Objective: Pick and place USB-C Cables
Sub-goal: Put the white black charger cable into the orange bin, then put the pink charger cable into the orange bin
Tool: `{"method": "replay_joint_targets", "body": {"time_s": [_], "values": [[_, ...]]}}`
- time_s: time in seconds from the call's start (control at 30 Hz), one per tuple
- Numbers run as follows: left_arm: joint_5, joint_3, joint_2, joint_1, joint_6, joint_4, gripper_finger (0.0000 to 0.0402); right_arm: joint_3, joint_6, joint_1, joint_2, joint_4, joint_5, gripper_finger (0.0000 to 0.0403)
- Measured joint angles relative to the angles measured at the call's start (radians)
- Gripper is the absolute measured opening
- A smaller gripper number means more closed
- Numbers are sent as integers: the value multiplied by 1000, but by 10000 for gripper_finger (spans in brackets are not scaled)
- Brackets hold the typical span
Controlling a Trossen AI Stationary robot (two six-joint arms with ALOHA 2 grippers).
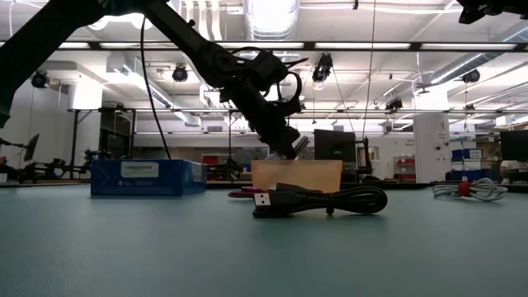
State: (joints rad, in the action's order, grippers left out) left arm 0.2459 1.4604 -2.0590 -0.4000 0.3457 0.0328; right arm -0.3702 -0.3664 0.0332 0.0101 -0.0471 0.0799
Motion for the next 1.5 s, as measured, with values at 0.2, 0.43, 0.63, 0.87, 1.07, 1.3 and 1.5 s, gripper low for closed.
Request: {"method": "replay_joint_targets", "body": {"time_s": [0.2, 0.43, 0.63, 0.87, 1.07, 1.3, 1.5], "values": [[16, -1, 0, 0, 0, 0, 96, 0, 0, 0, 0, 0, 0, 27], [62, -1, 0, 0, -1, 1, 114, 0, 0, 0, 0, 0, 0, 27], [63, 4, 31, 18, 0, 13, 114, 0, 0, 0, 0, 0, 0, 27], [69, 5, 97, 56, -2, 54, 114, 0, 0, 0, 0, -1, 0, 27], [67, 6, 146, 126, -58, 118, 114, 0, 0, 0, 0, -1, 0, 27], [66, 6, 191, 227, -175, 267, 114, 0, 15, 0, 0, -1, 0, 27], [63, 1, 188, 313, -239, 344, 114, 0, 27, 0, 0, -2, 0, 27]]}}
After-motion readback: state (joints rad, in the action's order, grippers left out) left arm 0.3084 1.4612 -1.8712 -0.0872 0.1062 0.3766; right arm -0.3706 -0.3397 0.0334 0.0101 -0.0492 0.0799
